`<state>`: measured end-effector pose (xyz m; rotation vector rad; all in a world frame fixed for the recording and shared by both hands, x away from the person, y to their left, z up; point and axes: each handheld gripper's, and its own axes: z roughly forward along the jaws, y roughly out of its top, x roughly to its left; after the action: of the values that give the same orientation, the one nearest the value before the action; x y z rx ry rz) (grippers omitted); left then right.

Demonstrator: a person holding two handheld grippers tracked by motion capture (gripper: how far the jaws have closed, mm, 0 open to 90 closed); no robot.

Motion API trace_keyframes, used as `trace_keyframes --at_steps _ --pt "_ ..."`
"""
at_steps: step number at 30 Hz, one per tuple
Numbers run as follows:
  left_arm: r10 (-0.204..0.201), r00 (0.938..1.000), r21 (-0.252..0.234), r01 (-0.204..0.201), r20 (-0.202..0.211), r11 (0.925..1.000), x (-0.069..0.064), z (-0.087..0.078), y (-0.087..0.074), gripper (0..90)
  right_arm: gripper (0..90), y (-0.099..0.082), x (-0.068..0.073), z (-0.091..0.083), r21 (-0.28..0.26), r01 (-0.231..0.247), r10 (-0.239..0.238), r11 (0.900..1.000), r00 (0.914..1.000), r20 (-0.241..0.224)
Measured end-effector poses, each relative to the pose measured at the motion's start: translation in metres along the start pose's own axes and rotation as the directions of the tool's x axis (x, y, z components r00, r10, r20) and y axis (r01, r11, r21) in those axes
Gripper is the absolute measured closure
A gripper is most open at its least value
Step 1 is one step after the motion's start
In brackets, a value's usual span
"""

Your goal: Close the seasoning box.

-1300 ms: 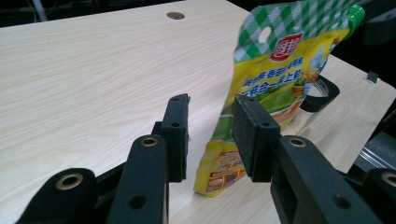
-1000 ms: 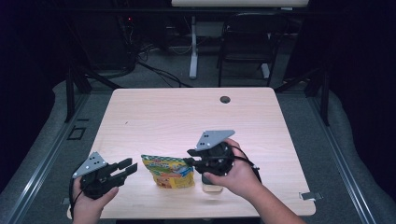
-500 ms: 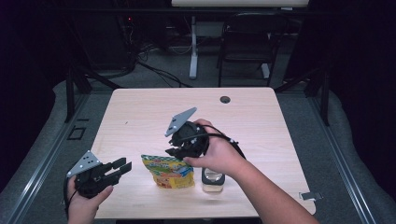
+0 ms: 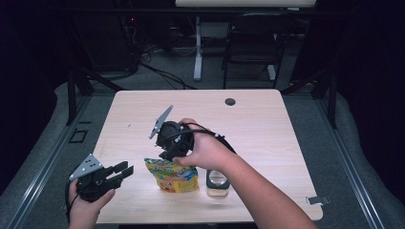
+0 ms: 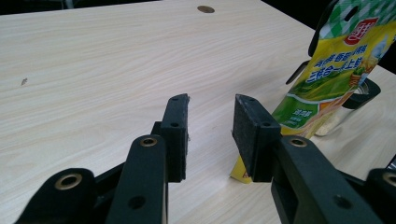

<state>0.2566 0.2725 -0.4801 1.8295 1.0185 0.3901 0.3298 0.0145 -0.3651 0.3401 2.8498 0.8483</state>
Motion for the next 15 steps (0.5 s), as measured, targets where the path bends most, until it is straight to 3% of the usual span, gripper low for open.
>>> trace_keyframes --at_steps 7,8,9,15 --pt "-0.001 1.0000 0.010 0.001 -0.002 1.0000 0.002 0.001 -0.001 66.3 72.6 0.006 0.003 0.011 0.033 0.024 -0.023 0.9992 0.9992 -0.032" --pt "0.000 1.0000 0.010 0.000 -0.001 0.9999 0.002 0.001 -0.001 66.2 72.6 0.006 0.003 0.010 0.028 0.026 -0.025 0.9993 0.9992 -0.030" --pt "0.001 1.0000 0.010 -0.001 -0.002 1.0000 0.002 0.001 -0.001 66.2 73.2 0.008 0.003 0.005 -0.020 0.011 -0.012 0.9997 0.9995 -0.030" --pt "-0.001 1.0000 0.009 0.001 -0.002 1.0000 0.002 0.001 -0.001 66.1 73.1 0.008 0.003 -0.002 -0.046 0.012 -0.015 0.9989 0.9984 -0.055"
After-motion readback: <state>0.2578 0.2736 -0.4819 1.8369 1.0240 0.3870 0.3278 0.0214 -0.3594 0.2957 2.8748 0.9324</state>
